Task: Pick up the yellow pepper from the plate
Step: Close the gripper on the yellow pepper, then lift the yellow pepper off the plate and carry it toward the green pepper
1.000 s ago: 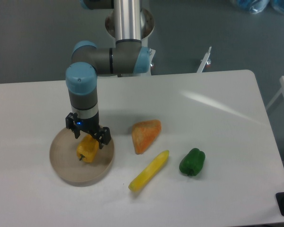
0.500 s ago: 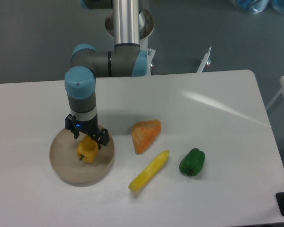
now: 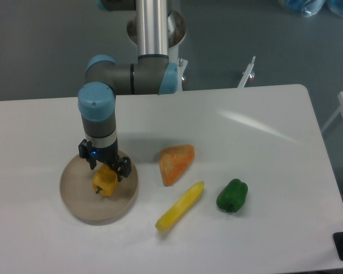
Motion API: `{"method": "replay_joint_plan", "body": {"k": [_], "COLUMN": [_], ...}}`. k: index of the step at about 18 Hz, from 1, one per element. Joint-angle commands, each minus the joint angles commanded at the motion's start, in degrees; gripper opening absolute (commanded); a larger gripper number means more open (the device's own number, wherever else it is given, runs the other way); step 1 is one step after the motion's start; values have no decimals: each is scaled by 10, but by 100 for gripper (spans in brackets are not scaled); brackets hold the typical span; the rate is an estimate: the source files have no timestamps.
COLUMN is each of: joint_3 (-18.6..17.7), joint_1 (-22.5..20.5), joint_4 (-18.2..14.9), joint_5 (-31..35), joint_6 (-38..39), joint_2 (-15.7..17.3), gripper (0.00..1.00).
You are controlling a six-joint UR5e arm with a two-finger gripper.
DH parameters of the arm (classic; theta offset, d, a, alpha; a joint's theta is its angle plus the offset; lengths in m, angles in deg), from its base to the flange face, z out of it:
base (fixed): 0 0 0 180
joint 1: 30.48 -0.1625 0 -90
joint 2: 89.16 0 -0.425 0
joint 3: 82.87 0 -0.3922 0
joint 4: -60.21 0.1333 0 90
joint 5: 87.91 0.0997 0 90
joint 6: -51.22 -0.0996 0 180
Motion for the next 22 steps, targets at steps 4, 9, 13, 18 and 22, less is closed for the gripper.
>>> {"method": "replay_joint_plan", "body": {"k": [4,9,13,18,22], "joint_3": [3,7,33,47,44], "joint_1": [0,0,-4,-82,-167], "joint_4": [-1,-1,-3,-12,-15], "joint_5": [0,0,23,39,35], "joint_6": [-11,-12,-40,-133,-230], "joint_2": [0,4,11,43,65], "gripper": [38,38,38,39,39]}}
